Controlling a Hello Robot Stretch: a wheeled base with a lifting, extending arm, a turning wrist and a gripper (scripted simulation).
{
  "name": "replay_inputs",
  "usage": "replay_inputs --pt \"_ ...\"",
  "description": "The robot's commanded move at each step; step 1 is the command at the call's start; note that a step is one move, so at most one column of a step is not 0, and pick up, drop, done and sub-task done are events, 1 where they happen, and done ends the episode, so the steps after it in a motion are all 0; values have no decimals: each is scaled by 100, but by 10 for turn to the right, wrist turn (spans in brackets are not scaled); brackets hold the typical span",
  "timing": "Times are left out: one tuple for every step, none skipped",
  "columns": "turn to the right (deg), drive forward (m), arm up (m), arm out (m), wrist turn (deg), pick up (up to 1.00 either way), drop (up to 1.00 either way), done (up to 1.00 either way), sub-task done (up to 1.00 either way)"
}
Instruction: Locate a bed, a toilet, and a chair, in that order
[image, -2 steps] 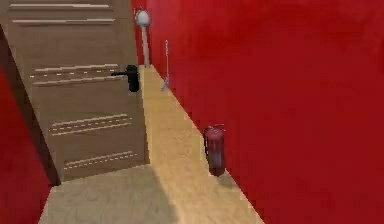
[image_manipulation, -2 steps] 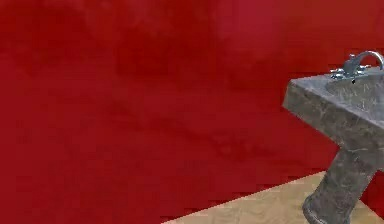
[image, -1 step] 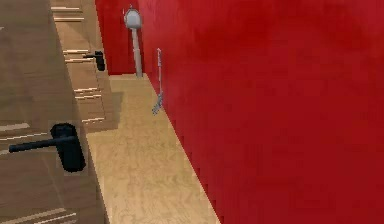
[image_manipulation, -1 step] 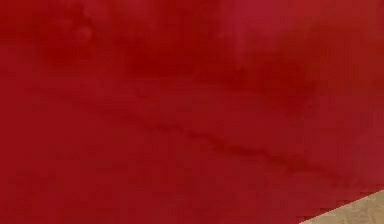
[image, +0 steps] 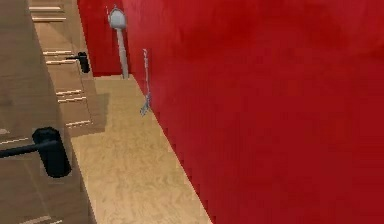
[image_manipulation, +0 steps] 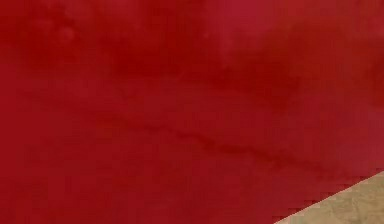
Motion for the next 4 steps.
replay_inputs --pt "0 75 0 0 0 0 0 0 0" --pt "-270 0 0 0 0 0 0 0 0" --pt "-30 0 0 0 0 0 0 0 0" --pt "0 100 0 0 0 0 0 0 0"
